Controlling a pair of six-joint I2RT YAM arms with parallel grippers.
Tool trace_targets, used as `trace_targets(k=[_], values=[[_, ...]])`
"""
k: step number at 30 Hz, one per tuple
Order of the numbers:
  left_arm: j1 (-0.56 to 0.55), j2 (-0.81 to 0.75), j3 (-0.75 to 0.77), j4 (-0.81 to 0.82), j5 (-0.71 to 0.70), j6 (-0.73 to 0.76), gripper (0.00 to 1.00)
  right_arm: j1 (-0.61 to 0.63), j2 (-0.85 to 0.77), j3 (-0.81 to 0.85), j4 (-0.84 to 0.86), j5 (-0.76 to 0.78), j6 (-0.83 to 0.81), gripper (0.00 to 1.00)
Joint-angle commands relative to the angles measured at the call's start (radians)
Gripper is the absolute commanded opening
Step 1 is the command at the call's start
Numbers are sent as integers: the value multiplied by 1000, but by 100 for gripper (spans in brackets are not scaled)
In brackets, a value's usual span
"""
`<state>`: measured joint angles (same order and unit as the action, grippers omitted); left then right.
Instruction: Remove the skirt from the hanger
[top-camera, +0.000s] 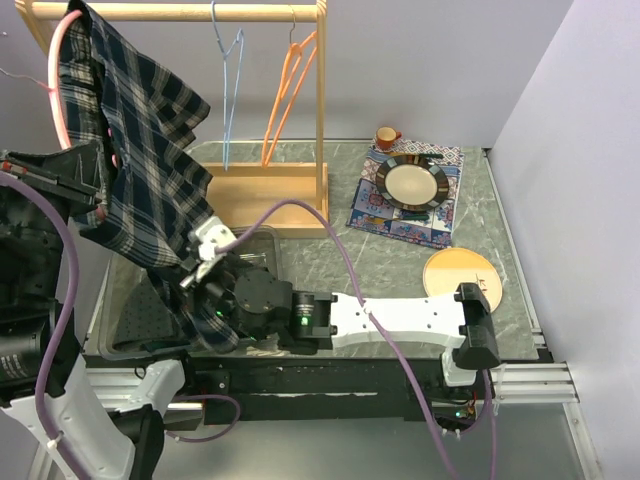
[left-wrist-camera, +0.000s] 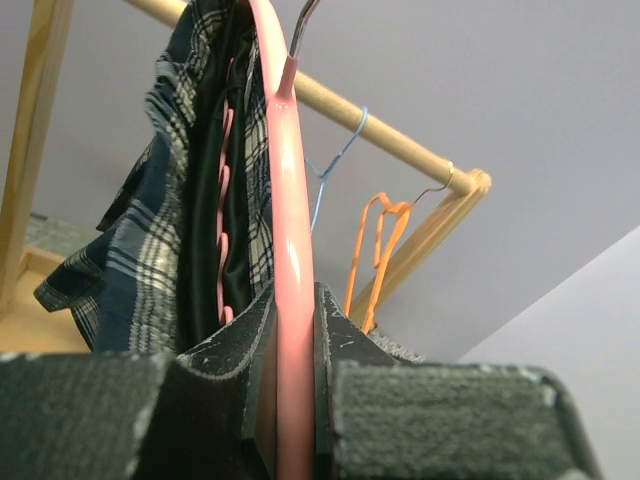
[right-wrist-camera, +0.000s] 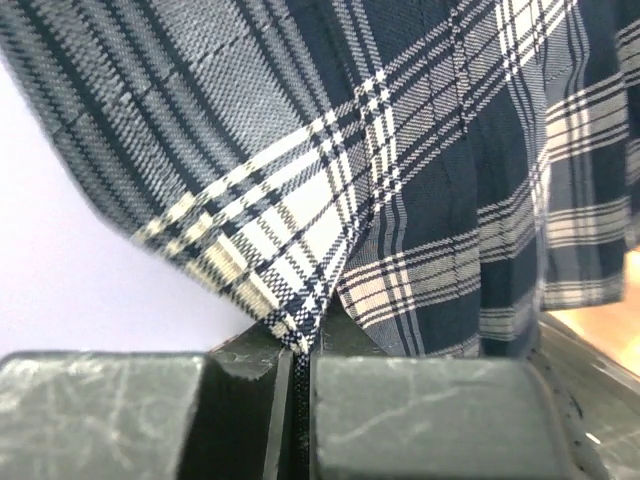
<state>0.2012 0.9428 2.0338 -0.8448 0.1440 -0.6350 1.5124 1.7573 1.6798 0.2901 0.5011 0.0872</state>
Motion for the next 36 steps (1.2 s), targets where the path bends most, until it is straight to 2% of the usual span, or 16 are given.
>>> trace_targets(k=[1, 7, 9, 14, 18, 19, 23, 25, 27, 28, 30, 34, 36], values=[[-19, 43, 118, 150, -67, 52, 1, -12, -113, -172, 98, 129, -56, 0], [-40, 45, 155, 98, -185, 127, 1, -50, -246, -402, 132, 171, 42, 0], [-52, 47, 173, 99, -172, 115, 1, -58, -272, -448, 118, 153, 28, 0], [-57, 34, 158, 115, -32, 8, 1, -64, -334, -522, 150, 74, -14, 0], [-56, 18, 171, 81, 29, -48, 1, -75, -315, -411, 118, 59, -65, 0], [-56, 8, 163, 90, 48, -99, 1, -74, -308, -390, 116, 65, -78, 0], [-57, -47, 66, 183, 277, -265, 1, -90, -323, -364, 139, 143, -156, 0], [-57, -47, 100, 153, 338, -282, 1, -122, -338, -361, 130, 126, -138, 0], [-56, 0, 219, 29, 262, -234, 1, -129, -346, -347, 101, 143, -132, 0], [-57, 22, 338, -72, 237, -179, 1, -127, -369, -357, 106, 160, -136, 0], [-77, 57, 399, -117, 160, -144, 1, -127, -406, -426, 125, 157, -104, 0], [-184, -1, 257, -65, 65, -144, 1, -129, -479, -532, 110, 155, -50, 0], [-197, -15, 244, -79, 42, -137, 1, -127, -496, -592, 132, 155, -35, 0]])
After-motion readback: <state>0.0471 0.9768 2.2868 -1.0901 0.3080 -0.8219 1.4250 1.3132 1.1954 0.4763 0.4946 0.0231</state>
